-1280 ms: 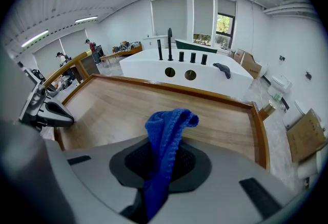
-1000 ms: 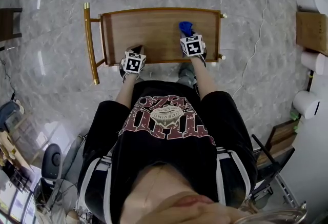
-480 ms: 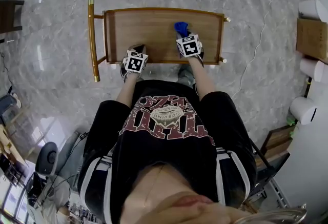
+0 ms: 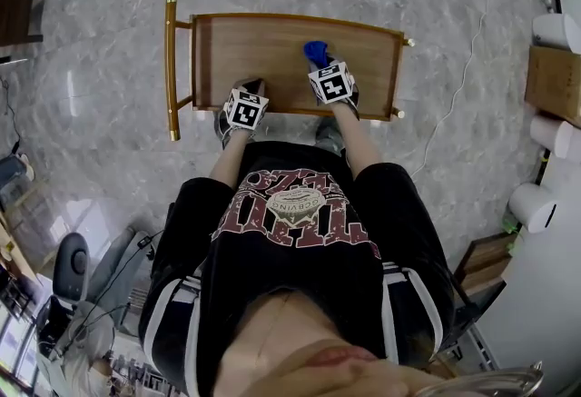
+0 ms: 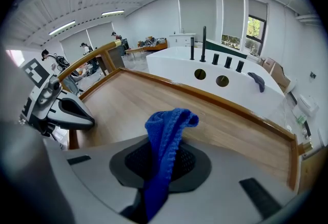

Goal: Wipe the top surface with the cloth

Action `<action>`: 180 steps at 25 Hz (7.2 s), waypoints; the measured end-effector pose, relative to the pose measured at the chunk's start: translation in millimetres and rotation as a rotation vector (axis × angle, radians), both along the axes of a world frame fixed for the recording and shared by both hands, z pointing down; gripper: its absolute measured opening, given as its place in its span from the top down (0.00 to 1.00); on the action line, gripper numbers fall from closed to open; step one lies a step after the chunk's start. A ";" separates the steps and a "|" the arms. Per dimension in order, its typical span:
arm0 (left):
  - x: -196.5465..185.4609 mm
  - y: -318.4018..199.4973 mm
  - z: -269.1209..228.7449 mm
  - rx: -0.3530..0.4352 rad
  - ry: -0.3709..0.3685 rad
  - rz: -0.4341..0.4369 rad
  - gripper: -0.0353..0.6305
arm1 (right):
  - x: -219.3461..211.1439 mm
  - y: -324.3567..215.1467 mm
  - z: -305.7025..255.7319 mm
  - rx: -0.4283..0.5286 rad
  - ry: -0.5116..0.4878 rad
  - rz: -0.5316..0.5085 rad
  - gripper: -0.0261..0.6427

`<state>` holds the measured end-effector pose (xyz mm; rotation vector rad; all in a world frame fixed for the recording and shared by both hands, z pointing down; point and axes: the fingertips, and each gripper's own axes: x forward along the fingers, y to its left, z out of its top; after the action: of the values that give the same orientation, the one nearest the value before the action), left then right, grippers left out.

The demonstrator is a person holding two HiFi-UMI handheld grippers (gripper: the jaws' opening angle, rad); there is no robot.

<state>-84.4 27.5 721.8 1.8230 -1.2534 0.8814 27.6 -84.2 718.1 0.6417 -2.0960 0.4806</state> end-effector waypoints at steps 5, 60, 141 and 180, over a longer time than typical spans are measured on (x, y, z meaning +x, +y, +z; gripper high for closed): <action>-1.0 -0.7 0.5 0.013 0.002 -0.034 0.88 | -11.4 1.7 0.3 -0.008 -0.003 -0.024 0.87; -72.3 76.2 -1.4 -0.021 -0.060 -0.191 0.88 | -162.3 49.6 -0.2 -0.047 -0.107 -0.301 0.87; -123.3 121.8 -12.4 0.059 -0.035 -0.490 0.88 | -313.1 172.9 -4.2 -0.031 -0.136 -0.710 0.87; -142.5 138.6 -21.7 0.087 -0.065 -0.554 0.88 | -289.1 215.4 -3.7 -0.011 -0.128 -0.805 0.87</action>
<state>-226.9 166.1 700.1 1.3988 -1.7430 0.5818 -261.5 131.2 714.4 -0.2682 -2.2519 0.0700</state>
